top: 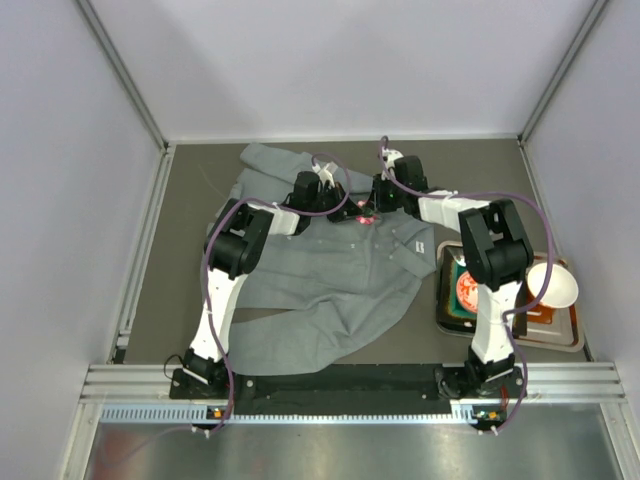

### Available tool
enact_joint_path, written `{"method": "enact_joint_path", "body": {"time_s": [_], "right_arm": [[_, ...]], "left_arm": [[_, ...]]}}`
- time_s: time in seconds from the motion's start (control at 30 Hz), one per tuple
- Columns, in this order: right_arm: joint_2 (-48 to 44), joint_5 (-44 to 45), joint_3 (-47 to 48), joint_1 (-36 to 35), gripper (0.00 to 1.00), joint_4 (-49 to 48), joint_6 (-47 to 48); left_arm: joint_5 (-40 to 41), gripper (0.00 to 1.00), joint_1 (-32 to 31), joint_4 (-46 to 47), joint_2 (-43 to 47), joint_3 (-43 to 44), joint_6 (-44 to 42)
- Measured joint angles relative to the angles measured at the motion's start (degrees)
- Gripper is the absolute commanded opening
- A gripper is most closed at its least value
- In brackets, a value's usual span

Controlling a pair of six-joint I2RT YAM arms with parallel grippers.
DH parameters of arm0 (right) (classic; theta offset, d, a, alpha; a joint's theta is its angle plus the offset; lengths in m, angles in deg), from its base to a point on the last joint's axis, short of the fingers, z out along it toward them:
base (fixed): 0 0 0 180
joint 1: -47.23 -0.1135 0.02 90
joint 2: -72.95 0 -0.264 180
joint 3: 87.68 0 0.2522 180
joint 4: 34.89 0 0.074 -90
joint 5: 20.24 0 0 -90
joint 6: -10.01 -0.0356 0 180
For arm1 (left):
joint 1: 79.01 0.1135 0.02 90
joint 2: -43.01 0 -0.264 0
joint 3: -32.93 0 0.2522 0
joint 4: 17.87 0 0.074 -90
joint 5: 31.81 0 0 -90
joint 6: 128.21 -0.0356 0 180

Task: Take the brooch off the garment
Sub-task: Open the brooch with the flattened clothing.

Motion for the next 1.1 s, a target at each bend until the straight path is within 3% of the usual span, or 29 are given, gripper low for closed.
{"method": "enact_joint_path", "body": {"time_s": [0.23, 0.6, 1.1], "right_arm": [[0.28, -0.07, 0.55, -0.04, 0.18, 0.66, 0.02], [0.68, 5.33, 3.04, -2.21, 0.01, 4.37, 0.63], [0.92, 8.31, 4.24, -3.58, 0.00, 5.51, 1.84]], "left_arm": [[0.00, 0.00, 0.02, 0.00, 0.00, 0.00, 0.02], [0.02, 0.00, 0.13, -0.02, -0.02, 0.00, 0.22], [-0.07, 0.00, 0.37, 0.13, -0.11, 0.00, 0.44]]}}
